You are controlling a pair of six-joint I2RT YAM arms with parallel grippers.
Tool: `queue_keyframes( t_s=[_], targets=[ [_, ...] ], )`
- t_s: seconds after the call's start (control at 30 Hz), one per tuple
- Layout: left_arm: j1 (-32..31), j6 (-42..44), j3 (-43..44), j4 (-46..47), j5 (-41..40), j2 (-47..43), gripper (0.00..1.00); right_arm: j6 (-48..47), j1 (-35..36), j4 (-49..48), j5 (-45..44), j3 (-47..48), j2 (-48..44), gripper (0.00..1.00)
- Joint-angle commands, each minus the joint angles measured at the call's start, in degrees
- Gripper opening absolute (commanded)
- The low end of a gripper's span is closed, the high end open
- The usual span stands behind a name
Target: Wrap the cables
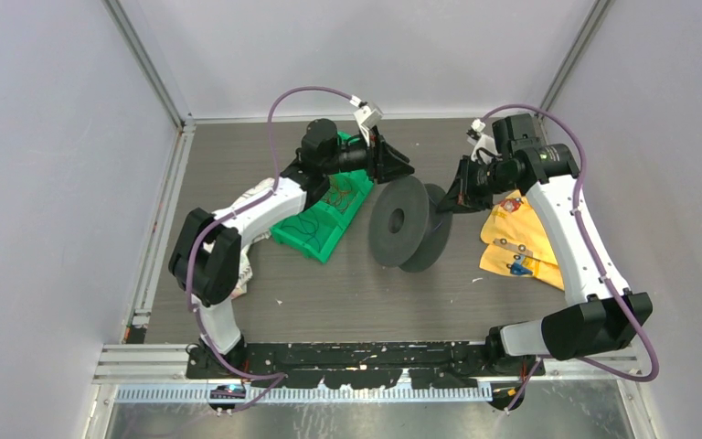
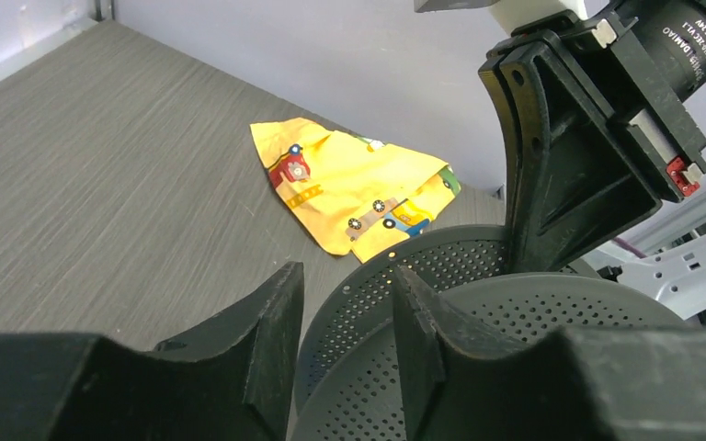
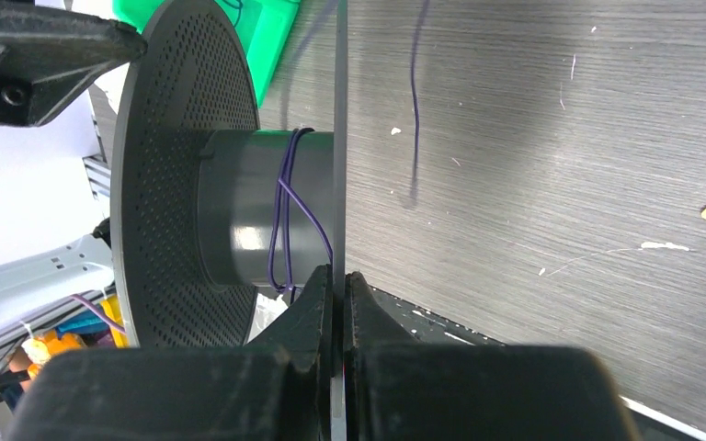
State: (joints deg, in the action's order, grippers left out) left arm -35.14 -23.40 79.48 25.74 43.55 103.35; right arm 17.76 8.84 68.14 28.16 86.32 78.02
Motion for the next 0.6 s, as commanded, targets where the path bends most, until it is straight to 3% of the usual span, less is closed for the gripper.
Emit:
queue_keyframes(
  t_s=[0.0,0.33,0.57],
  targets=[
    [-0.17,-0.75,-0.7,1.11,2.16,-3.66,0.42,1.4,0.22,-3.63,1.8,-0.02,-0.5,0.01],
    [0.28,-3.9,-1.36,0.71,0.99,-3.51,0.41,0.42,0.54,-1.11,-0.36,-1.33,-0.92,0.01],
    [2.16,-5.45,-2.22,-4.98,-2.14,-6.16,0.4,0.5,1.09,1.15,-1.8,-4.73,-2.87,0.01]
  ],
)
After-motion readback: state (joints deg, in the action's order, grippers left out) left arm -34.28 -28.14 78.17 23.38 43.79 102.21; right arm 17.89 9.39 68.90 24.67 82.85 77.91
